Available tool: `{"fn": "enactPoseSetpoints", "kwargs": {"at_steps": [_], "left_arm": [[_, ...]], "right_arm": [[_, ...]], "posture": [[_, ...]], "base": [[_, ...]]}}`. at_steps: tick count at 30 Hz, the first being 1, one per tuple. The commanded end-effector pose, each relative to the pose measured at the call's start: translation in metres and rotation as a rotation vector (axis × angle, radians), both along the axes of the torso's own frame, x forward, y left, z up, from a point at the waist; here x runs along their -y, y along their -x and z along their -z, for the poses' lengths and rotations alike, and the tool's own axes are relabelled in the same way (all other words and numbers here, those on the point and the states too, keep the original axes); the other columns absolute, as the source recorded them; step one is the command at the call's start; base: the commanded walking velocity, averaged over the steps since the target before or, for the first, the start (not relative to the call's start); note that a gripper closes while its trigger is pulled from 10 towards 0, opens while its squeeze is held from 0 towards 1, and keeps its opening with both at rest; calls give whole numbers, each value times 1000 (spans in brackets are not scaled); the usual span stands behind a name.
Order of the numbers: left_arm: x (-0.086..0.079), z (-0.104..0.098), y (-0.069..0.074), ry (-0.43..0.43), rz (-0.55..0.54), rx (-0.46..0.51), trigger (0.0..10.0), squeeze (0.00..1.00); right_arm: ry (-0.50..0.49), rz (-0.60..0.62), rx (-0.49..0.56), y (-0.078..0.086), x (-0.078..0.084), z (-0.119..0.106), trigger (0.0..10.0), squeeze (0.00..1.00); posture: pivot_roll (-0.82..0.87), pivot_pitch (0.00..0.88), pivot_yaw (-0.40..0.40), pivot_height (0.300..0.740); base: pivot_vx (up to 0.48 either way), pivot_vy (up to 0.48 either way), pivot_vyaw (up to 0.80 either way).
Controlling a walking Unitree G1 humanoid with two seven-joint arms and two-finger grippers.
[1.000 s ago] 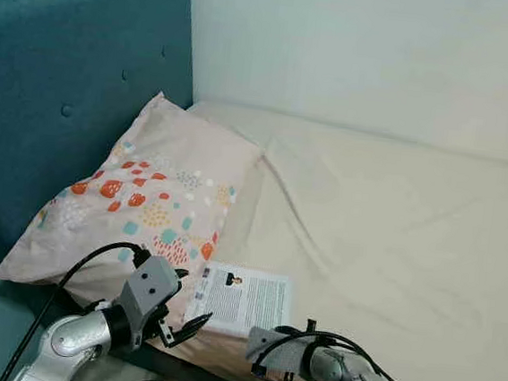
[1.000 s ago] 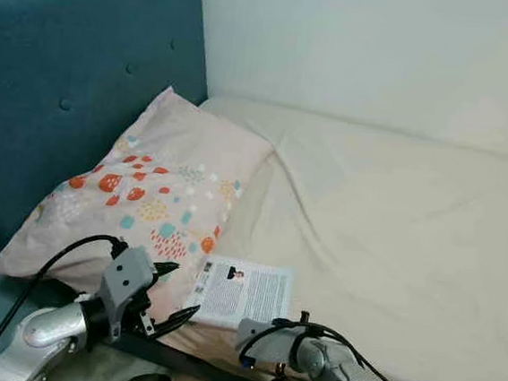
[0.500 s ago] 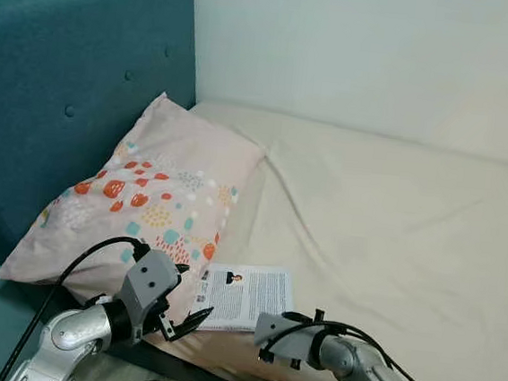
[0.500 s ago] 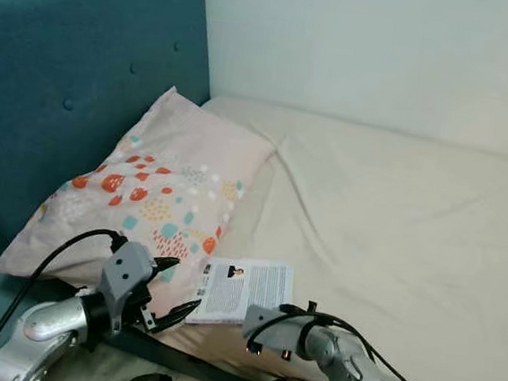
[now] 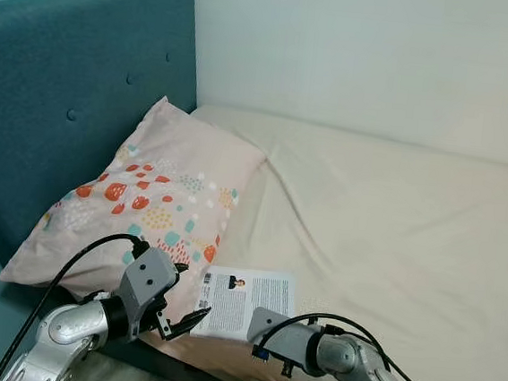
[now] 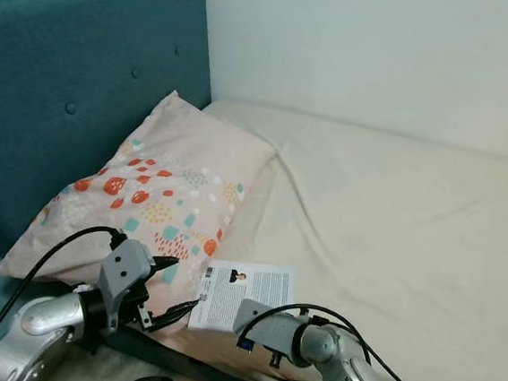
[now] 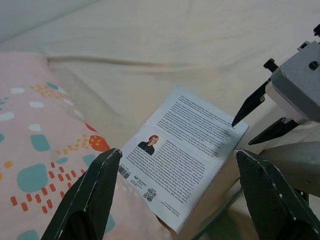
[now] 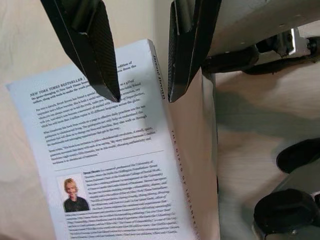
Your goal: Clean up the room
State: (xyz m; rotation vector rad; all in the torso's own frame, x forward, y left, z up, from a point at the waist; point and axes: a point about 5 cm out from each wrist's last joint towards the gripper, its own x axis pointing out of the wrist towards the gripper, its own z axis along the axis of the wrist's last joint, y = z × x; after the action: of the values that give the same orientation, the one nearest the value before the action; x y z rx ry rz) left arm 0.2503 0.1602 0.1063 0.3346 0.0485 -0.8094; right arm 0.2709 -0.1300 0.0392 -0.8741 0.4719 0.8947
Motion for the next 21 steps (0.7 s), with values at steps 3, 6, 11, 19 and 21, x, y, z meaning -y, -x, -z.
{"fn": "enactPoseSetpoints", "kwargs": {"at_steps": [3,6,11,19,21], "left_arm": [[-8,8,-6,-81,-76,-7,10000,0],[-6,14,-4,-124,-63,-8,10000,0],[-5,12,-6,-123,-93,17,10000,0],[-29,1,-15,-157,-268,73,10000,0],[-44,-1,-7,-182,-339,78,10000,0]], "right_arm": [[-244,263,105,-21,0,-18,10000,0],[-327,291,35,-19,-5,-9,10000,0],[-339,197,-26,-12,-17,3,10000,0],[-347,96,-159,-12,-40,17,0,0],[-321,57,-222,-15,-47,22,0,0]], "posture": [[17,0,-40,611],[19,0,-41,611],[20,0,-43,611],[64,65,-94,611],[89,115,-120,611]], "base": [[0,0,0],[0,0,0],[0,0,0],[0,0,0],[0,0,0]]}}
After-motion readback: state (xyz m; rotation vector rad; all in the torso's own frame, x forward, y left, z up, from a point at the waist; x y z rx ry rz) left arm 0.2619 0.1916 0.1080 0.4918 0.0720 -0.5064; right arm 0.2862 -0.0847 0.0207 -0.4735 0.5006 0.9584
